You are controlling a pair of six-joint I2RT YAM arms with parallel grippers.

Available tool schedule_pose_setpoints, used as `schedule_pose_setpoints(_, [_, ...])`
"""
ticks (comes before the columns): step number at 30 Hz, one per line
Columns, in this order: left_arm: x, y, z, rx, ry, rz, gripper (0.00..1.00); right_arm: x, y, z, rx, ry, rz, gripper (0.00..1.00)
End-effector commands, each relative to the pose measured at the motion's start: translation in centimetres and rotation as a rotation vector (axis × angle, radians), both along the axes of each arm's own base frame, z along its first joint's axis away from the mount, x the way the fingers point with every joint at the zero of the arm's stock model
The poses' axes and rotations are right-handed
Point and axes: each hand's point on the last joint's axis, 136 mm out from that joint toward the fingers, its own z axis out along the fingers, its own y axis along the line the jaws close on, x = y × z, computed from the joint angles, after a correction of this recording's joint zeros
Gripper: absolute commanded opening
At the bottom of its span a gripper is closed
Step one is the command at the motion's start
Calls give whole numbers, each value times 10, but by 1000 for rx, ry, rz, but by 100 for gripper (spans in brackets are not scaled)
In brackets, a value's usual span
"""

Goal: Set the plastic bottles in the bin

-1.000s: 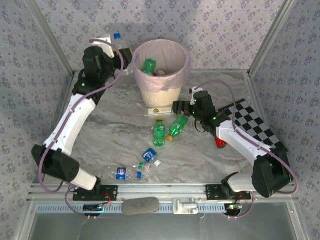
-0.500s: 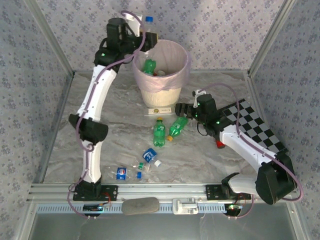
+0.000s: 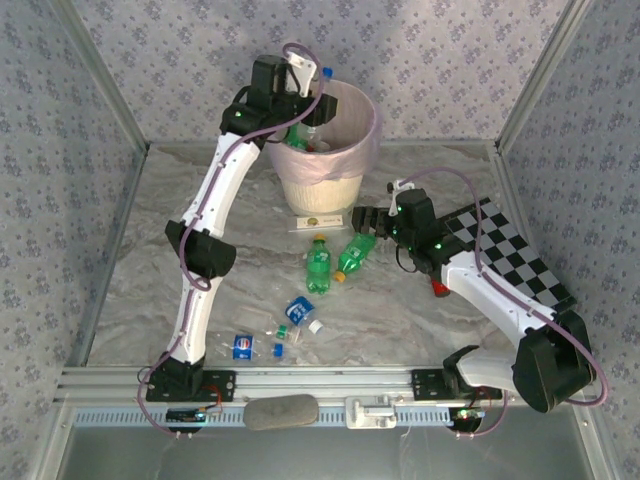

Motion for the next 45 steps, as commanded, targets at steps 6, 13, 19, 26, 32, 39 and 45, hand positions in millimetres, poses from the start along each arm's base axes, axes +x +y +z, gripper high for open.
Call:
schedule_pose_setpoints(6, [10,-2,-22,45,10,16,84,-3,-6,0,9,7,-18,99])
schedule_pose_setpoints(13, [6,1,-13,42,5,25,100,-3,-5,0,14,8,-18,99])
schedule_pose_setpoints(19, [-7,5,7,24,-2,33,100,-2,-5,-4,21,22,-27,99])
schedule_pose_setpoints(26, [-32,10,36,-18,-9,33,100,-1,-5,-23,41,94,-58,99])
schedule_pose_setpoints(32, [-56,22,52,-81,-71,49,100,-6,-3,-48,86,172,-100,99])
schedule_pose_setpoints(39, [-88,68,39,-166,-174,202,100,-14,4,-80,133,270,-160,99])
schedule_pose_setpoints(45, [-110,108,-14,-205,-111,362,100,-18,12,-101,174,324,-193,99])
